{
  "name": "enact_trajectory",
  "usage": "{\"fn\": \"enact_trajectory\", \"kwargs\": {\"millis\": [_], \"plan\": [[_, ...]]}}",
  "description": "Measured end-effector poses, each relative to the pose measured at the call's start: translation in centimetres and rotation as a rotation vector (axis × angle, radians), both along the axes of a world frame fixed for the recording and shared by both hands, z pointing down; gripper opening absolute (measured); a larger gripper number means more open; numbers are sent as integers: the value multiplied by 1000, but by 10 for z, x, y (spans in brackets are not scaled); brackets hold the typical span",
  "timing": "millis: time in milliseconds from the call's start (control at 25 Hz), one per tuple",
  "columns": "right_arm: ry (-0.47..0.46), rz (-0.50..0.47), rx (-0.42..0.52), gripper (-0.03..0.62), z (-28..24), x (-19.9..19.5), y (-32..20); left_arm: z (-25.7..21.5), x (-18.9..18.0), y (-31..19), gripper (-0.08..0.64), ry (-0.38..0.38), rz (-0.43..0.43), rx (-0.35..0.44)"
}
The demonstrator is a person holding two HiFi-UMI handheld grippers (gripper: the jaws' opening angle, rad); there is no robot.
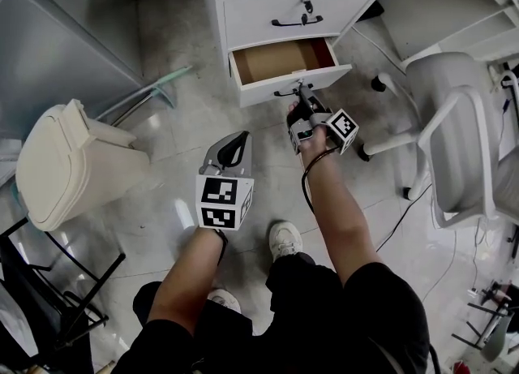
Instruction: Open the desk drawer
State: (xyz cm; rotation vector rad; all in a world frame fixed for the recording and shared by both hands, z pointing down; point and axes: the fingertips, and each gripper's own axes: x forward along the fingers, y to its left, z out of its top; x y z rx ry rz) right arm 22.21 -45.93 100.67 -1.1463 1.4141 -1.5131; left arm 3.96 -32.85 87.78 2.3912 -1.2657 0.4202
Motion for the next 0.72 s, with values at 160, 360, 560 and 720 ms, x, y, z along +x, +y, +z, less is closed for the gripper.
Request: {"fn": "enact_trajectory", "kwargs": {"millis": [160,360,560,720], "plan": [[22,-19,-5,15,-2,4,18,2,5,3,0,16,-2,-5],[23,-30,1,15,-3,5,28,3,18,7,-1,27,15,-8],[26,-30,14,15,-2,7,28,6,21,12,-2,16,27,-13],[30,-9,29,61,-5,10,27,7,18,12,-2,15,20,-13]]}}
